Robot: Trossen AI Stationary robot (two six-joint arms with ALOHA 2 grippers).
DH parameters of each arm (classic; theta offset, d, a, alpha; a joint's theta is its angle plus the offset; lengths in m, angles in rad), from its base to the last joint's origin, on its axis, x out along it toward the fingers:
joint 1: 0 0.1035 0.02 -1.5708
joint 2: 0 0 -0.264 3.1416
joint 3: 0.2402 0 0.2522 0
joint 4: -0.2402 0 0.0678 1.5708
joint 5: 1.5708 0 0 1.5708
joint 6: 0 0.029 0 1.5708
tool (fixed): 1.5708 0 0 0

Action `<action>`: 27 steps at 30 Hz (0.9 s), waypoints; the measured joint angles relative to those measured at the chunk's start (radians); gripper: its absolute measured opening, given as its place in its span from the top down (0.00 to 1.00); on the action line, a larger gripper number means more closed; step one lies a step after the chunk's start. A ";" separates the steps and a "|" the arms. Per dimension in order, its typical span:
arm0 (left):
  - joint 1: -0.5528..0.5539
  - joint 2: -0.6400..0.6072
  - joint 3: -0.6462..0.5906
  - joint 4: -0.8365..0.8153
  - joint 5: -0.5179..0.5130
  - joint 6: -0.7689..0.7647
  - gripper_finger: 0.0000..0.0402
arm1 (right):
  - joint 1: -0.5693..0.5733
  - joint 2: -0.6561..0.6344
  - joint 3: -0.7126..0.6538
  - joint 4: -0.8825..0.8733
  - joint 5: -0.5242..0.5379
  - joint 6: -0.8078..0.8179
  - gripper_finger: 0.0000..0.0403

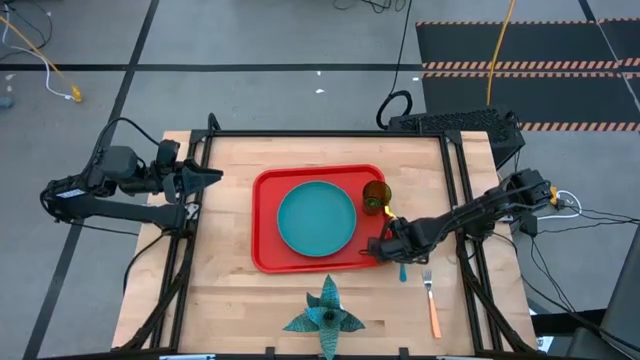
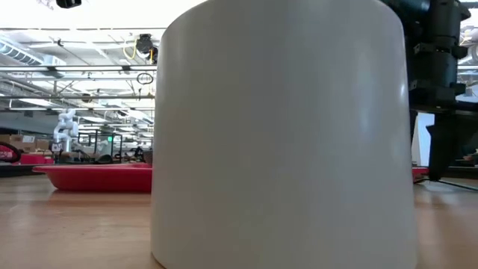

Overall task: Pick and place plate/cup/fork/spoon on tray
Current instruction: Move the orange tray to the center of the table

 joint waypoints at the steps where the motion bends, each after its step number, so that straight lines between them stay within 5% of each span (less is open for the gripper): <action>1: 0.000 0.000 0.000 0.000 0.000 0.000 0.59 | 0.007 0.000 -0.015 0.033 0.001 0.015 0.62; 27: 0.000 0.000 0.000 0.000 0.028 0.003 0.59 | 0.075 0.000 -0.062 0.187 -0.007 0.113 0.62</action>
